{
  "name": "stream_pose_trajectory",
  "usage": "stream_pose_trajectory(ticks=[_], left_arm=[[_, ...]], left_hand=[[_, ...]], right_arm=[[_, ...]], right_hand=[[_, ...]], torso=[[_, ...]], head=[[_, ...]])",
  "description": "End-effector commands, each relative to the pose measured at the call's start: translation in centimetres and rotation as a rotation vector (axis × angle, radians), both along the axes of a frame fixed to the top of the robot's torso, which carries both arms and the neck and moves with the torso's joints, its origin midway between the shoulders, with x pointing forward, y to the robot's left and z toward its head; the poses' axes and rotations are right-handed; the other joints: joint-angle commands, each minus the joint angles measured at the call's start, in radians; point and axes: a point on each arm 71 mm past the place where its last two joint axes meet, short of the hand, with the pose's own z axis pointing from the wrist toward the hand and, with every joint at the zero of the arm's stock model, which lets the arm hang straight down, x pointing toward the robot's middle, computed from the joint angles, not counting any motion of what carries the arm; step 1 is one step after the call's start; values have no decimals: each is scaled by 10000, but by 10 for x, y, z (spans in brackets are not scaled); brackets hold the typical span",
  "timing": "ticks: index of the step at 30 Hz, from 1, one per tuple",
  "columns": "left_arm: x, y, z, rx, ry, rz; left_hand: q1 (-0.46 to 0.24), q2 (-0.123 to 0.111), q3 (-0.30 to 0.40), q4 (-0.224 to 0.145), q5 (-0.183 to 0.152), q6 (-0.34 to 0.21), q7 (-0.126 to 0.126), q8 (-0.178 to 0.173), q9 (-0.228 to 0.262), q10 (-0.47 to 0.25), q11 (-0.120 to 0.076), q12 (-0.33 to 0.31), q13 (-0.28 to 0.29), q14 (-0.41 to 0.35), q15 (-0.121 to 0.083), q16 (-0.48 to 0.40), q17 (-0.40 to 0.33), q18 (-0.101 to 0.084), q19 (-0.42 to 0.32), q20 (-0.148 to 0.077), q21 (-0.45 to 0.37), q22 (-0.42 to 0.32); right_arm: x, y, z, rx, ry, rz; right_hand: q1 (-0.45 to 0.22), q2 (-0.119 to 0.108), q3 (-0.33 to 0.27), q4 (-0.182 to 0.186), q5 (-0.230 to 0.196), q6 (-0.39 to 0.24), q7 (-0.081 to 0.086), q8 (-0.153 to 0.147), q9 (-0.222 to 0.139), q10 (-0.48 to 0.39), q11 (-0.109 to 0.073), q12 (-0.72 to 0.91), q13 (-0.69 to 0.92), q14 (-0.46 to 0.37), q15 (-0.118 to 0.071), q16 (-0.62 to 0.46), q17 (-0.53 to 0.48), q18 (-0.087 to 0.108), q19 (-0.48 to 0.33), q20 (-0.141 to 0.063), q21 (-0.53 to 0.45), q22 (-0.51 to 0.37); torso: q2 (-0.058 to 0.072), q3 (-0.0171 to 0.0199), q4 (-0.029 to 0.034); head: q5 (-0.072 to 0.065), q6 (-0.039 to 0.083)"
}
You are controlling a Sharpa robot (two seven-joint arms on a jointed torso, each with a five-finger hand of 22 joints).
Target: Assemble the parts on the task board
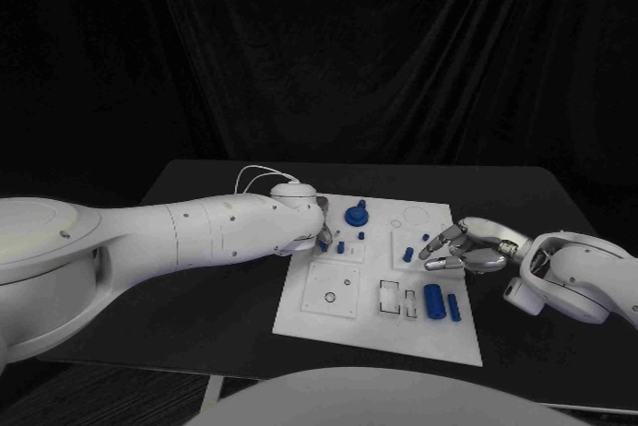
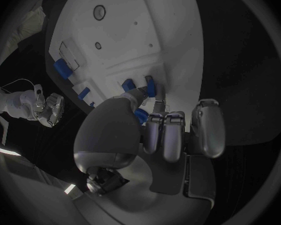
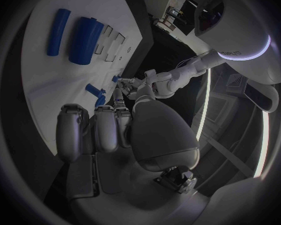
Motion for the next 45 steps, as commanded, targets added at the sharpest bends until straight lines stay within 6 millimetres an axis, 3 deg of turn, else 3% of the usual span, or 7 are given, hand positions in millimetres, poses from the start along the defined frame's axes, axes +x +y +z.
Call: stream_pose_trajectory(ticks=[1,6,16,26,33,42,45], left_arm=[[-4,-1,-6,-32,268,-80],[-5,0,-7,101,394,-89],[-6,3,-10,339,633,-98],[-7,6,-11,401,741,-136],[-7,8,-11,407,770,-144],[-7,10,-12,371,762,-137],[-6,10,-12,341,743,-141]], left_hand=[[-282,-9,138,-30,-50,132,-168,-101,-62,867,-48,-90,2345,1001,-28,-53,2511,28,519,-62,-75,1987],[-460,0,-38,192,-106,168,-168,-235,-195,806,-48,-228,2254,966,-27,-206,2396,49,496,-63,-201,1958],[-940,-4,-742,884,-886,382,-141,-549,-515,787,-23,-286,2222,950,-10,-290,2335,65,481,-47,-333,1931],[-1126,-14,-1092,1211,-1095,455,-123,-669,-621,773,-7,-321,2202,944,2,-327,2308,72,477,-36,-385,1923],[-1253,51,-1405,1548,-1502,523,-107,-770,-701,773,8,-324,2203,945,15,-330,2307,75,479,-25,-413,1920],[-1367,104,-1568,1755,-1567,574,-101,-798,-723,767,14,-339,2195,944,20,-336,2303,73,483,-19,-411,1924],[-1646,165,-1803,1820,-1912,551,-74,-866,-759,772,36,-327,2204,944,36,-337,2303,73,483,-7,-422,1924]], right_arm=[[-1,0,-1,34,-23,-17],[-1,1,-1,40,-13,0],[0,1,-2,2,55,24],[2,3,-3,-32,129,73],[2,4,-4,-35,157,106],[2,4,-4,-51,189,112],[2,4,-4,-58,202,112]], right_hand=[[379,398,-11,-51,14,5,34,-33,-16,300,-6,-78,-2066,412,-79,-26,13,49,395,65,-49,2147],[379,398,-11,-51,14,5,34,-33,-16,300,-6,-78,-2066,412,-79,-26,13,49,395,65,-49,2147],[379,398,-11,-51,14,5,34,-33,-16,300,-6,-78,-2066,412,-79,-26,13,49,395,65,-49,2147],[390,404,-14,-63,22,8,34,-32,-18,304,-6,-69,-2060,417,-79,-17,23,46,401,65,-38,2151],[390,404,-14,-63,22,8,34,-32,-18,304,-6,-69,-2060,417,-79,-17,23,46,401,65,-38,2151],[392,407,-15,-65,23,10,34,-31,-18,304,-7,-70,-2063,418,-79,-15,25,45,403,65,-34,2152],[392,407,-15,-65,23,10,34,-31,-18,304,-7,-70,-2063,418,-79,-15,25,45,403,65,-34,2152]], torso=[[1,0,-8],[3,2,-3],[8,1,6],[-4,3,-11],[1,2,-11],[-3,3,1],[-5,2,3]], head=[[18,-2],[18,-2],[17,-2],[35,-2],[11,-2],[-12,-2],[-25,-2]])
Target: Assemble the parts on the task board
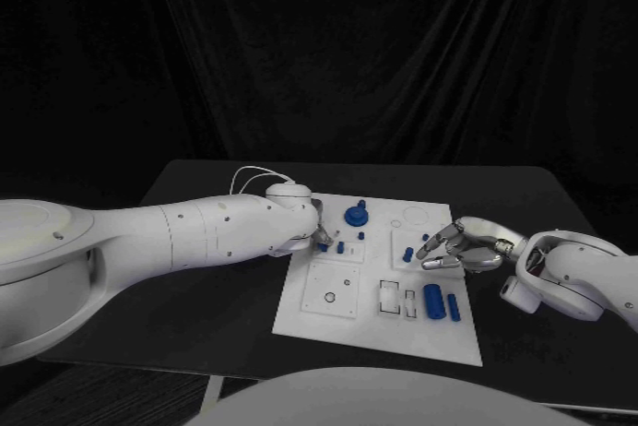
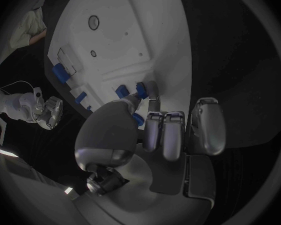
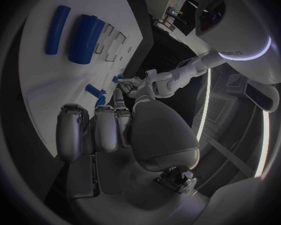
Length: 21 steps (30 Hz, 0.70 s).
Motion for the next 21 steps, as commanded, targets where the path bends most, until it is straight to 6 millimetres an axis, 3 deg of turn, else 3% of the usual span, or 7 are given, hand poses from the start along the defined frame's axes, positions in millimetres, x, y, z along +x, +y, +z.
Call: stream_pose_trajectory(ticks=[1,13,21], left_arm=[[-5,-1,-8,12,387,-161],[-4,-2,-7,-68,319,-168],[-3,-2,-7,-173,242,-176]], left_hand=[[-267,52,-211,17,-255,8,66,-148,-111,807,75,-16,2205,944,40,-67,2303,74,482,-3,-61,1914],[-557,153,-520,27,-415,-60,91,-237,-140,818,95,8,2224,946,55,-60,2309,74,485,10,-67,1916],[-621,333,-776,9,81,-73,32,81,291,808,60,-8,2218,949,36,-50,2317,76,486,1,-74,1919]], right_arm=[[-1,0,-2,-33,152,37],[-1,0,-2,-33,159,49],[-1,0,-2,-30,155,44]], right_hand=[[395,412,-15,-68,24,14,33,-29,-10,304,-6,-70,-2065,420,-45,-20,3,46,401,65,-39,2146],[398,417,-16,-72,27,21,31,-25,-9,304,-4,-67,-2063,420,-45,-20,2,47,400,65,-44,2144],[398,417,-16,-72,27,21,31,-25,-9,304,-4,-67,-2063,420,-45,-20,2,47,400,65,-44,2144]], torso=[[-3,-1,3],[2,2,1],[3,3,-1]], head=[[-11,-2],[-2,-2],[0,-2]])
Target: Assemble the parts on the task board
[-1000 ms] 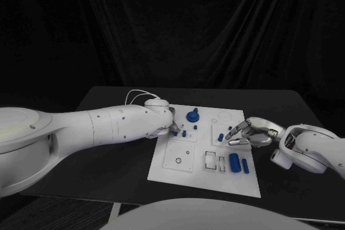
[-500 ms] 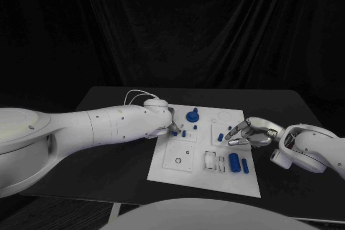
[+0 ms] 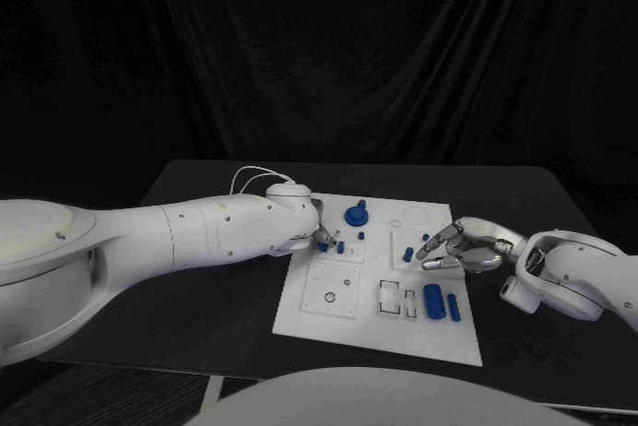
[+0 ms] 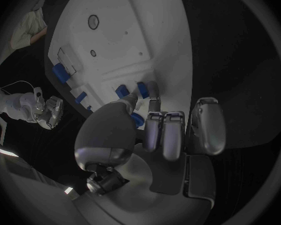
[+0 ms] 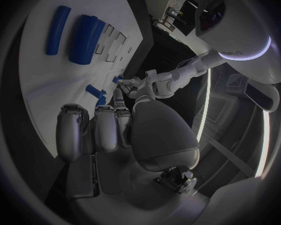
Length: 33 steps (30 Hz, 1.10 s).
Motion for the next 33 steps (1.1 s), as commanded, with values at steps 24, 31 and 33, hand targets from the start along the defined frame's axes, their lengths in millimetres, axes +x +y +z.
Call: stream_pose_trajectory(ticks=[24,31,33], left_arm=[[-4,-3,-6,-259,103,-106],[-4,-3,-6,-219,128,-101],[-4,-3,-6,-198,134,-85]], left_hand=[[136,286,-423,0,333,-51,-262,1121,1507,797,-132,34,2251,955,-81,12,2341,65,515,-101,28,1940],[185,315,-463,6,409,-62,-301,1347,1800,799,-165,36,2253,954,-105,7,2337,62,522,-123,50,1946],[178,346,-464,12,435,-66,-309,1390,1856,784,-170,-1,2230,948,-109,-23,2316,66,518,-127,26,1940]], right_arm=[[-2,-2,-1,-14,81,-20],[-2,-2,-1,-15,85,-17],[-2,-2,-1,-18,90,-16]], right_hand=[[406,424,12,-52,31,29,30,-22,-10,306,-1,-62,-2059,422,-47,-14,11,44,406,66,-34,2151],[406,424,12,-52,31,29,30,-22,-10,306,-1,-62,-2059,422,-47,-14,11,44,406,66,-34,2151],[406,424,12,-52,31,29,30,-22,-10,306,-1,-62,-2059,422,-47,-14,11,44,406,66,-34,2151]], torso=[[3,0,1],[4,0,8],[0,2,9]], head=[[-40,-2],[-53,-2],[-67,-2]])
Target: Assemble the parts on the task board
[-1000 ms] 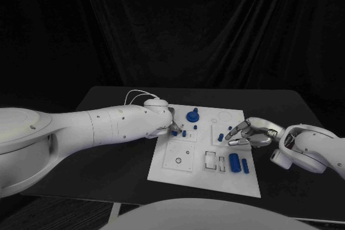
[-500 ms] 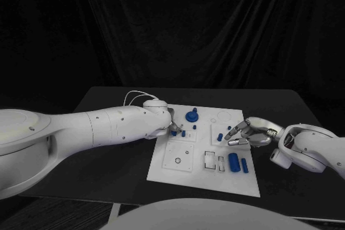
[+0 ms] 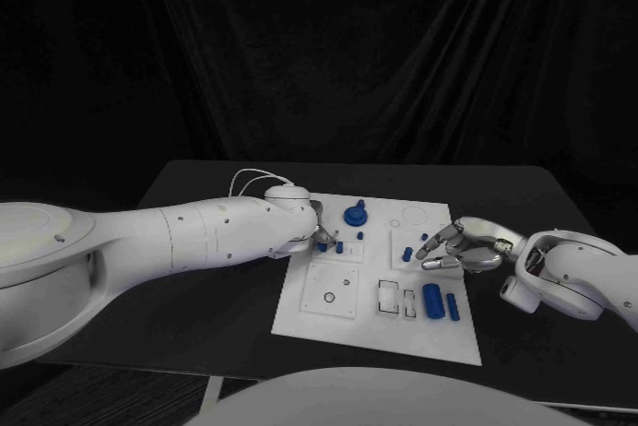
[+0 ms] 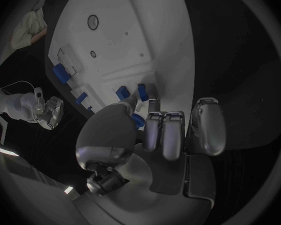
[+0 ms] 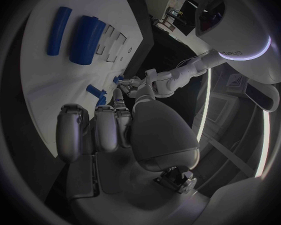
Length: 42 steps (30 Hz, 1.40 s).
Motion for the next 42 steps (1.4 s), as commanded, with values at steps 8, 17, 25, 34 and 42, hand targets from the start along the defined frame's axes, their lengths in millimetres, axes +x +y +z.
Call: stream_pose_trajectory(ticks=[8,17,25,34,42], left_arm=[[-2,0,-3,-65,109,49],[-3,0,-2,-166,38,42],[-3,2,-2,-163,36,64],[-7,9,3,-671,-340,110],[-4,18,25,-1567,-1126,176]], left_hand=[[44,124,-110,20,294,-88,-151,408,564,822,-104,10,2238,993,-96,3,2329,62,527,-83,50,1949],[257,104,-60,9,845,-162,-211,726,1058,842,-152,47,2262,1002,-133,45,2360,53,543,-112,107,1962],[253,101,-61,23,867,-213,-198,708,1072,825,-152,5,2237,991,-135,-11,2319,60,535,-115,62,1952],[-206,3,-354,42,763,-444,-123,528,1091,842,-106,50,2267,996,-110,15,2338,56,533,-103,70,1953],[-631,-15,-875,45,1244,-497,-66,254,979,873,-56,123,2314,1011,-74,86,2389,42,550,-76,150,1971]], right_arm=[[-1,0,-1,-13,87,8],[-1,-1,-1,-14,79,-3],[-1,0,-2,-13,91,6],[-1,-4,-2,-57,79,-81],[-1,-6,-2,-98,100,-121]], right_hand=[[406,424,12,-52,31,29,30,-22,-11,271,-36,-61,-2059,423,-78,-14,14,44,405,66,-34,2154],[406,424,12,-52,31,29,30,-22,-11,271,-36,-61,-2059,423,-78,-14,14,44,405,66,-34,2154],[406,424,12,-52,31,29,30,-22,-11,271,-36,-61,-2059,423,-78,-14,14,44,405,66,-34,2154],[421,434,6,-71,44,26,35,-25,-15,271,-34,-60,-2063,427,-76,-8,17,47,402,67,-47,2150],[421,434,6,-71,44,26,35,-25,-15,271,-34,-60,-2063,427,-76,-8,17,47,402,67,-47,2150]], torso=[[-2,1,3],[-3,1,0],[-1,0,3],[0,1,-4],[0,-1,0]], head=[[-49,-2],[-11,-2],[-30,-2],[83,-2],[63,-2]])
